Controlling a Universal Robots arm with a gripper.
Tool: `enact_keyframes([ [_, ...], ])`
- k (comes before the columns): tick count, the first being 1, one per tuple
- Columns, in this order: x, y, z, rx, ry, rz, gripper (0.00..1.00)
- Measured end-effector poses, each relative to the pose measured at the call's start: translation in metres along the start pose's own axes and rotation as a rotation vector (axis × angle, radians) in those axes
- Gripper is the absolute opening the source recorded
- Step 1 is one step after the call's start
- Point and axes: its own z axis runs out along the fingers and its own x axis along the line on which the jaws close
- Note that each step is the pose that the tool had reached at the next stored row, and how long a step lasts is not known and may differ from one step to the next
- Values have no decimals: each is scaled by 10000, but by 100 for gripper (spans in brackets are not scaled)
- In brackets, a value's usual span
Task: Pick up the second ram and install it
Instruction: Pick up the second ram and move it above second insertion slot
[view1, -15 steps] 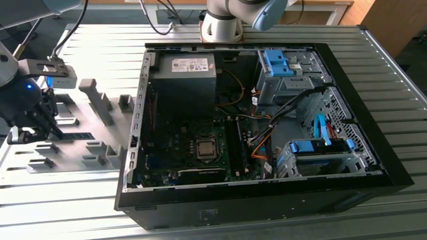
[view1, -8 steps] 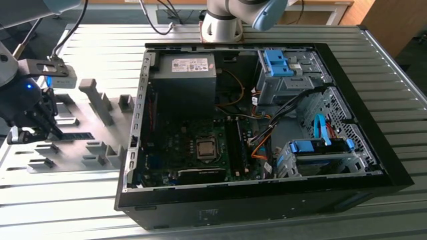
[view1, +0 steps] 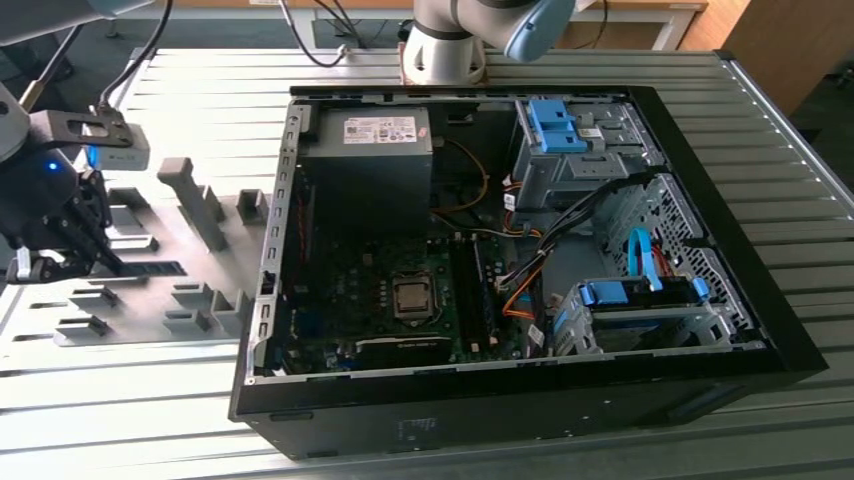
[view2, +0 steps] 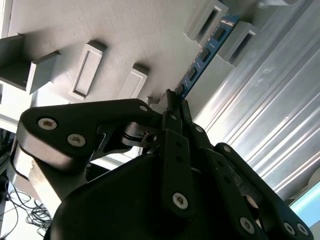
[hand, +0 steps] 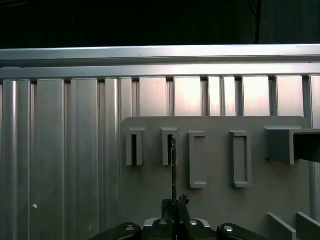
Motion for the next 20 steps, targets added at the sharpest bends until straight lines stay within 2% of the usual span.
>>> enact_keyframes([
  [6, -1, 1, -65, 1, -1, 0, 14],
  [20, -1, 1, -83, -4, 3, 0, 14],
])
